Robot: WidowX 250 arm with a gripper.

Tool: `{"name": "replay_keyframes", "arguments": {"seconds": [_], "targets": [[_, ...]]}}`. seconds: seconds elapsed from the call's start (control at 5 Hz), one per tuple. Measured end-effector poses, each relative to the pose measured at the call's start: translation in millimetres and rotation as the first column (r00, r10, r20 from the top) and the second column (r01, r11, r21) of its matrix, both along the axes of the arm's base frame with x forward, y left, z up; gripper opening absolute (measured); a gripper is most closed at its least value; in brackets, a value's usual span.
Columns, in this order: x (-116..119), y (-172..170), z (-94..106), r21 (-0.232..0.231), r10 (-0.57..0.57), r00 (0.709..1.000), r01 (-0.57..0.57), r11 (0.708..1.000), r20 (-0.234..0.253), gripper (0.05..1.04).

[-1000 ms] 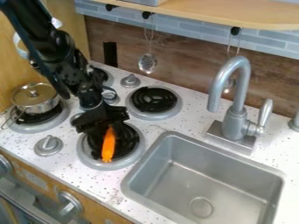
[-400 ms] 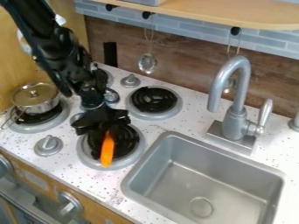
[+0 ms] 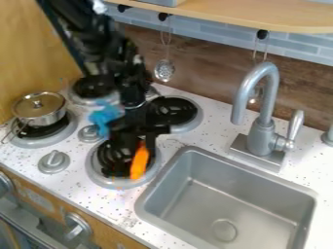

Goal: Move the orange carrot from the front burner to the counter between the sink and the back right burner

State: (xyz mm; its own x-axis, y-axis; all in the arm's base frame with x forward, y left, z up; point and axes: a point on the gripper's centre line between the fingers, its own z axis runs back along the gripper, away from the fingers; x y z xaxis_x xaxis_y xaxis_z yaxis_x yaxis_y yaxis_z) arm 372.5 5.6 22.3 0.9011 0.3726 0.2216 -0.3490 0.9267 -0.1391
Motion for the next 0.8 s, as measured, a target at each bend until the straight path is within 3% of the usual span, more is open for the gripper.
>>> {"name": "replay_keyframes", "arguments": {"seconds": [0.2, 0.4, 0.6, 0.8], "targets": [[18.5, -25.3, 17.8, 0.028, -0.15, 0.987, 0.148, 0.989, 0.06, 0.412], [31.7, -49.1, 32.6, 0.04, -0.327, 0.94, 0.325, 0.945, 0.099, 0.412], [47.4, -60.5, 27.3, 0.045, -0.476, 0.875, 0.474, 0.879, 0.084, 0.412], [65.3, -67.0, 20.5, 0.037, -0.56, 0.82, 0.56, 0.828, 0.114, 0.412]]}}
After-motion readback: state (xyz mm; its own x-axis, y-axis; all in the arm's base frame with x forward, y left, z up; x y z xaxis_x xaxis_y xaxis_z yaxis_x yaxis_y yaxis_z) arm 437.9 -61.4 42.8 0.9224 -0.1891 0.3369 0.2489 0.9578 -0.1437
